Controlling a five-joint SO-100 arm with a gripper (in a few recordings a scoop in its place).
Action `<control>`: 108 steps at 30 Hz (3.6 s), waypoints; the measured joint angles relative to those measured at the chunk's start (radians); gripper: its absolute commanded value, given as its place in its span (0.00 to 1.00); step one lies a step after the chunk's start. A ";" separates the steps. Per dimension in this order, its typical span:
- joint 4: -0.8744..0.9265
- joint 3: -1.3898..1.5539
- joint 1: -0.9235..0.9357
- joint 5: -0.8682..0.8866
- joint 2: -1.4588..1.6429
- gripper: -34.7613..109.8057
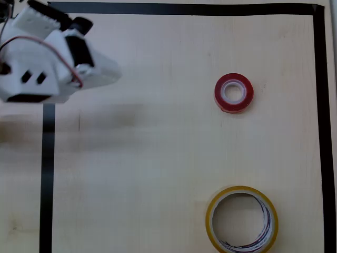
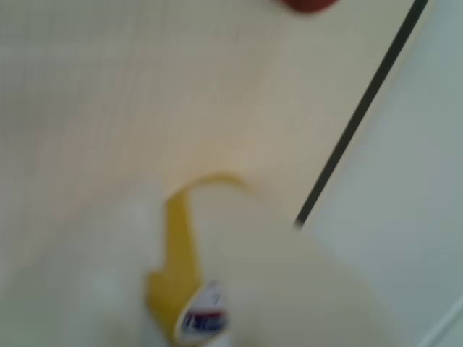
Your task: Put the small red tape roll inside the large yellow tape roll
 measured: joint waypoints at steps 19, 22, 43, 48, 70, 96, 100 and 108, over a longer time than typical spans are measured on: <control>-0.311 -0.130 0.054 0.018 -0.279 0.36; -0.376 -0.130 0.067 0.032 -0.350 0.37; -0.434 -0.423 0.084 0.035 -0.746 0.37; -0.410 -0.600 0.081 0.035 -0.890 0.36; -0.066 -1.474 0.083 0.063 -1.509 0.36; 0.353 -2.062 0.106 0.104 -1.787 0.36; 0.399 -2.075 0.104 0.104 -1.787 0.35; 0.520 -2.089 0.118 0.104 -1.776 0.35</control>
